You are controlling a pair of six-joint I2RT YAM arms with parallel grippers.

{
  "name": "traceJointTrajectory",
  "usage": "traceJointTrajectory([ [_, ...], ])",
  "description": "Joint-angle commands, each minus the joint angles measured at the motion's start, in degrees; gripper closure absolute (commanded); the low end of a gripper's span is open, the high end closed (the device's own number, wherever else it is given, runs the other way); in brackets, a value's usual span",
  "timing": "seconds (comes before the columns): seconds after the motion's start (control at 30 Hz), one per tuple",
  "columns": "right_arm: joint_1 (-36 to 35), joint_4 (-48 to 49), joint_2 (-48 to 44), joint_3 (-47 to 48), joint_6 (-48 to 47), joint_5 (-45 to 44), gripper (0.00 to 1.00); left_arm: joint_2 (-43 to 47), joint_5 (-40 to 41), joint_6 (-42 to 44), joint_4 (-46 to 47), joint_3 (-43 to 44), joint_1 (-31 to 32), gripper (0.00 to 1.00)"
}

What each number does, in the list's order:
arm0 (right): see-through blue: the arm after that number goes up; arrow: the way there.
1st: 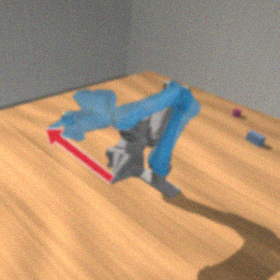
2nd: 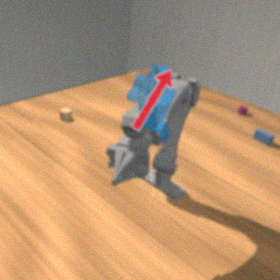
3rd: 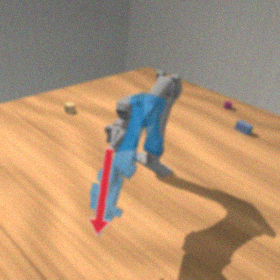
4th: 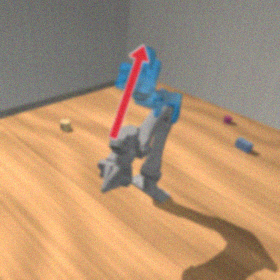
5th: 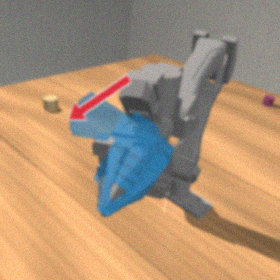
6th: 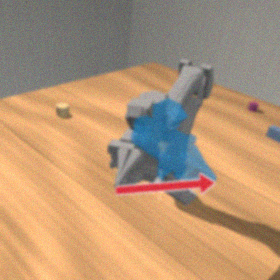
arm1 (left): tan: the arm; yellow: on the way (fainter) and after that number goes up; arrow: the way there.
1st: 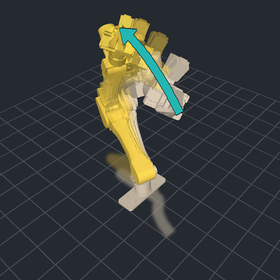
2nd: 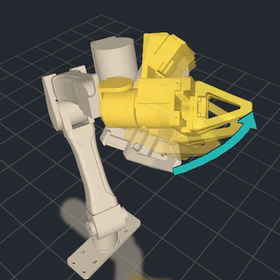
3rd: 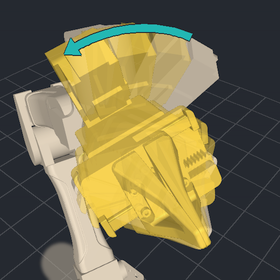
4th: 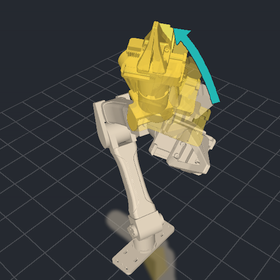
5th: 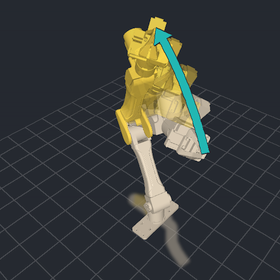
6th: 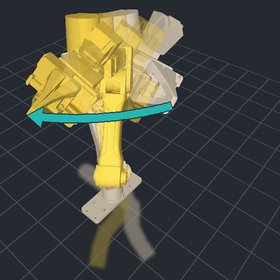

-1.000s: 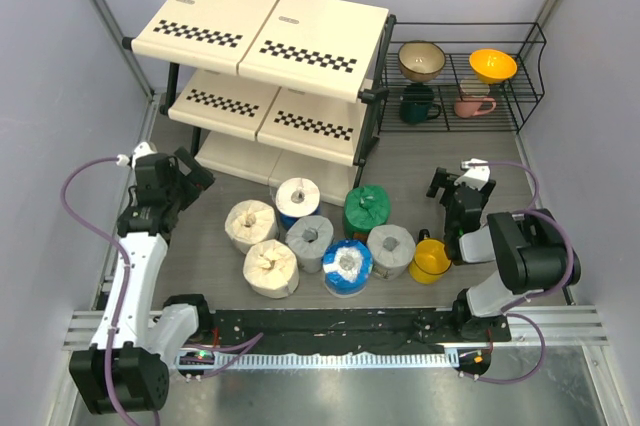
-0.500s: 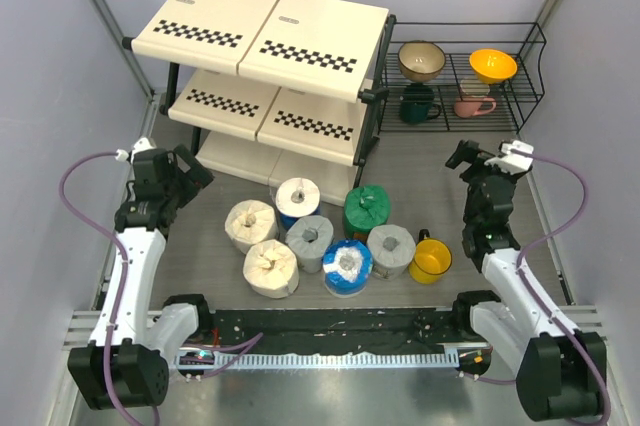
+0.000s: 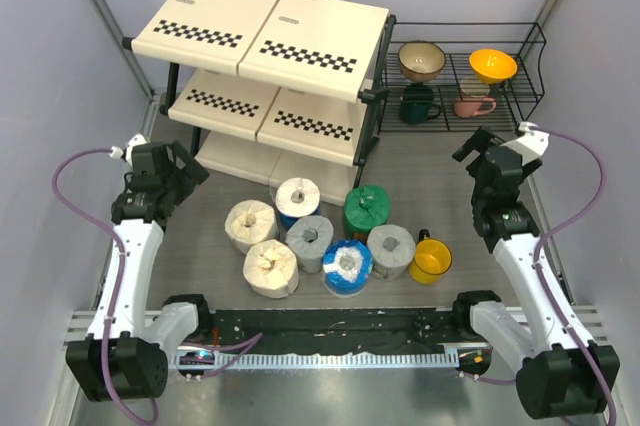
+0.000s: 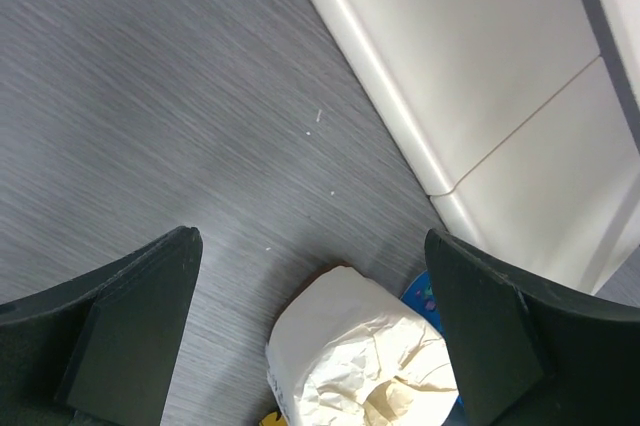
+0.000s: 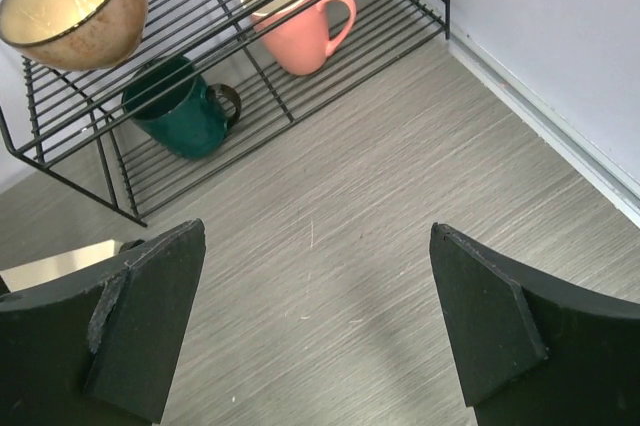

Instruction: Place and organize the paper towels onto the shelf

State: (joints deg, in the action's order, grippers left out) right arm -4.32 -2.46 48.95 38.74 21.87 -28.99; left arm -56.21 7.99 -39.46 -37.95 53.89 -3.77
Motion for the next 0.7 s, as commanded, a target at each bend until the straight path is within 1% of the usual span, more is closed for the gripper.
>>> traceJointTrajectory([
  [0.0, -0.2, -13.3, 3.8, 9.1, 4.1, -0.2, 0.0, 0.0, 2.0, -0.3, -2.6, 2.1, -0.2, 0.0],
  [0.07, -0.2, -16.5, 6.1, 11.7, 5.6, -0.2, 0.0, 0.3, 1.7, 0.0, -2.8, 2.3, -0.3, 0.0],
  [0.23, 0.0, -19.4, 8.6, 14.6, 8.4, 3.3, 0.0, 2.0, -1.7, 1.9, -2.2, 1.7, -0.2, 0.0],
  [0.37, 0.0, -19.8, 8.0, 14.6, 9.8, 5.1, 0.0, 3.4, -3.4, 3.5, -1.8, 0.6, -0.3, 0.0],
  [0.57, 0.0, -20.7, 4.4, 13.3, 9.7, 4.2, 0.0, 5.3, -4.3, 3.5, -2.6, -0.4, -0.1, 0.0],
  [0.67, 0.0, -21.8, 4.3, 13.8, 9.0, 7.1, 0.0, 4.6, -6.0, 2.7, -4.1, -0.6, 0.5, 0.0],
])
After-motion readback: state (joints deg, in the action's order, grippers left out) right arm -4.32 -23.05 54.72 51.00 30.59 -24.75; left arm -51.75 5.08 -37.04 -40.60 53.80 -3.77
